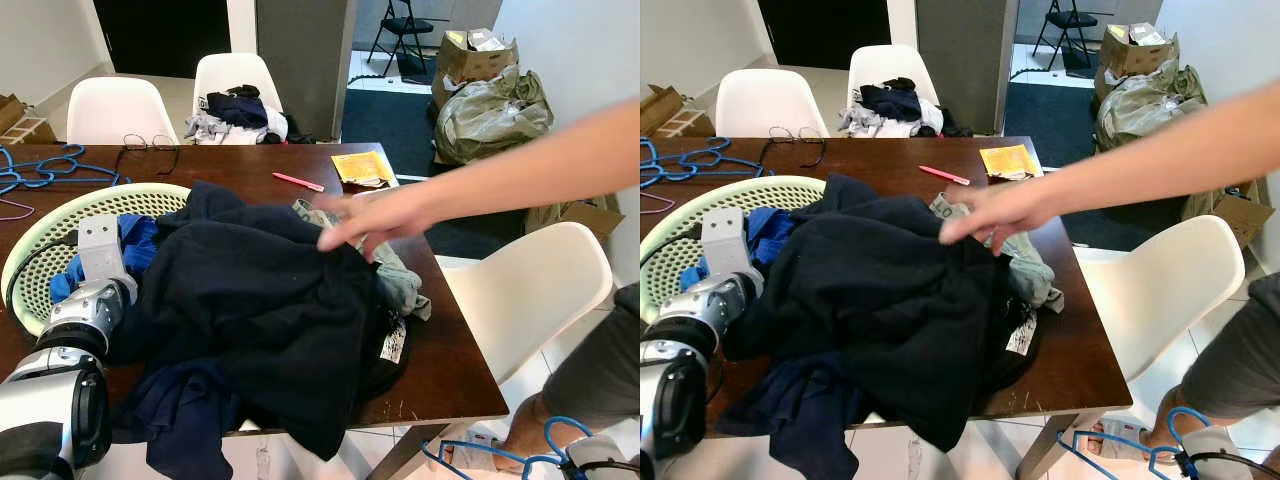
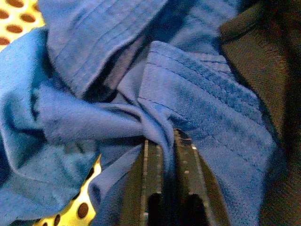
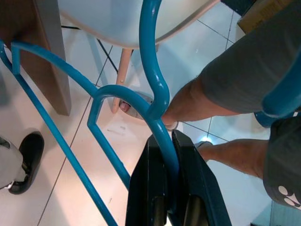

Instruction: Hang hanger

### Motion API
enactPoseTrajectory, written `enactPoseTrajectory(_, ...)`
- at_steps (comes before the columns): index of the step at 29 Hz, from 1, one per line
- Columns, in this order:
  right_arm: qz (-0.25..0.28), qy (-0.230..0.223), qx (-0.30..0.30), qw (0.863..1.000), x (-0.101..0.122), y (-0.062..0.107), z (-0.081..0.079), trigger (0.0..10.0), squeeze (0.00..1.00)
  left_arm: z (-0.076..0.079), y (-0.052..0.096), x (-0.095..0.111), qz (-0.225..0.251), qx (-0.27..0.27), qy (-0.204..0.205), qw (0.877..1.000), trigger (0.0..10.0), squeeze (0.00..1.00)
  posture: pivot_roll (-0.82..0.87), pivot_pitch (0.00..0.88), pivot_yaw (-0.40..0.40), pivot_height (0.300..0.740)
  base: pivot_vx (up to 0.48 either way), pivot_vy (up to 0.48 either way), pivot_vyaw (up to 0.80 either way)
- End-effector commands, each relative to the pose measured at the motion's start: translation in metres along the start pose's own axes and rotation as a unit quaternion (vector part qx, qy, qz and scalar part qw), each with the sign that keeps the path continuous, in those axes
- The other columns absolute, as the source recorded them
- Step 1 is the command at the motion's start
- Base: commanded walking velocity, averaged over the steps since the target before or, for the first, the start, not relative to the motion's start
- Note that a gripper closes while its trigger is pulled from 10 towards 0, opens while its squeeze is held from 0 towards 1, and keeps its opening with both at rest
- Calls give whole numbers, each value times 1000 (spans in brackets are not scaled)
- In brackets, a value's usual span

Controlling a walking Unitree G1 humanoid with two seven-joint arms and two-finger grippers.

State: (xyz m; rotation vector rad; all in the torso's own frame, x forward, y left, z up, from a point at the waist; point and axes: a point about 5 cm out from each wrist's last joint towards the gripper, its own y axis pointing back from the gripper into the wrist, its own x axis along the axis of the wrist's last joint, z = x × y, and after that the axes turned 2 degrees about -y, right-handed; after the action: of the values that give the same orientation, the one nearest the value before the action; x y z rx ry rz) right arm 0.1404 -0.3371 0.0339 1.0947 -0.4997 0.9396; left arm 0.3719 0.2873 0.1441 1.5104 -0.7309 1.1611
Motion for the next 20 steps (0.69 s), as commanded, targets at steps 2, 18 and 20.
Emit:
enactPoseTrajectory(2, -6, -11, -30, 999, -1, -2, 8, 10000, 0, -8, 1, 12, 33, 35, -10, 999, 0, 0, -165, 130, -57, 740, 0, 0, 0)
enactPoseTrajectory(18, 26, -48, -29, 998, 23, -42, -14, 10000, 0, 19, 71, 170, 417, 76, -56, 904, 0, 0, -77, 10, -40, 740, 0, 0, 0)
enactPoseTrajectory(20, 29, -52, -30, 998, 25, -45, -16, 10000, 0, 32, 85, 188, 457, 33, -61, 887, 0, 0, -64, 0, -36, 740, 0, 0, 0)
